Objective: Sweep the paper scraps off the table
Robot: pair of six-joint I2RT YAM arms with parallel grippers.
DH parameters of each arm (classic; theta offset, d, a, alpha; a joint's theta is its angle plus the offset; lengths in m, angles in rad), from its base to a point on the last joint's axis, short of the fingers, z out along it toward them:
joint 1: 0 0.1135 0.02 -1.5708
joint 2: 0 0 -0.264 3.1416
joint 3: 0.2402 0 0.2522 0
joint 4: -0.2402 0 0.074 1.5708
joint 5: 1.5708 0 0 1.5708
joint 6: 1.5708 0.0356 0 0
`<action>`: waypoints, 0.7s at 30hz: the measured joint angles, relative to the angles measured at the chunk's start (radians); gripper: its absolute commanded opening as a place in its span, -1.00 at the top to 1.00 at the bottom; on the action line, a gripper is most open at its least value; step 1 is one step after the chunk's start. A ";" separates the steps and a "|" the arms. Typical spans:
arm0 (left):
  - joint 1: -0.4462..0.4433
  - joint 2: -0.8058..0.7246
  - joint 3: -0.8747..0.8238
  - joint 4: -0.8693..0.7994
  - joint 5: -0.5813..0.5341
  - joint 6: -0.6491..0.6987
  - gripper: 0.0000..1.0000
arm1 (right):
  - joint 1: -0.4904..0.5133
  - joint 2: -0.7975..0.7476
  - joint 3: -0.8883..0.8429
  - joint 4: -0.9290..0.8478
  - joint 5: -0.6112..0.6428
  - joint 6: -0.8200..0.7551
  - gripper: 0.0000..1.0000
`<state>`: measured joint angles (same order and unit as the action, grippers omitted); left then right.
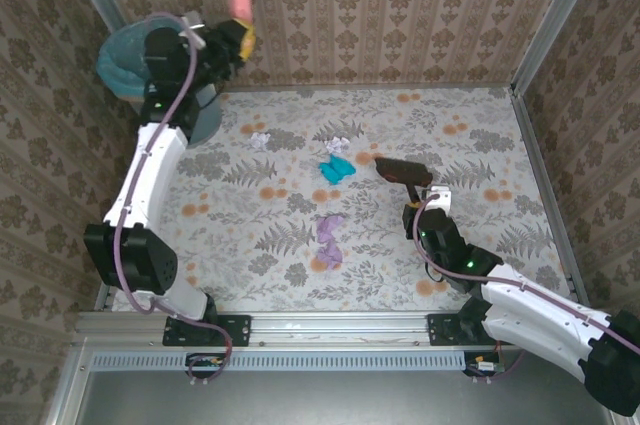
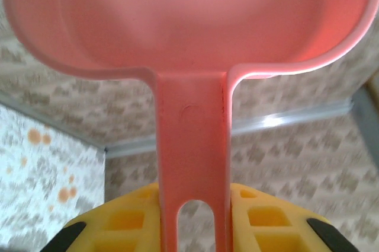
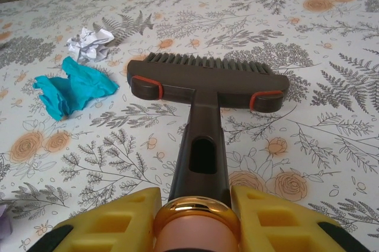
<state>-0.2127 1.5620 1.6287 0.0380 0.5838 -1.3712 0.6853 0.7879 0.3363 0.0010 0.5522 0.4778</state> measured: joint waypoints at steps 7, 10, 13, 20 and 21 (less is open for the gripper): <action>-0.191 -0.040 -0.011 -0.258 0.009 0.307 1.00 | 0.000 -0.037 0.000 -0.006 0.003 0.001 1.00; -0.267 -0.101 -0.087 -0.365 -0.051 0.447 1.00 | 0.000 -0.072 -0.005 -0.008 0.011 0.004 1.00; -0.353 -0.166 -0.172 -0.490 -0.120 0.577 1.00 | 0.000 -0.106 -0.016 -0.008 0.018 0.006 1.00; -0.497 -0.313 -0.421 -0.696 -0.322 0.773 1.00 | 0.000 -0.129 -0.027 -0.011 0.018 0.027 1.00; -0.507 -0.330 -0.456 -0.714 -0.343 0.784 1.00 | 0.000 -0.127 -0.027 -0.011 0.016 0.031 1.00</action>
<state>-0.7197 1.2316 1.1728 -0.6762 0.2413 -0.5877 0.6853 0.6605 0.3088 -0.0097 0.5686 0.5083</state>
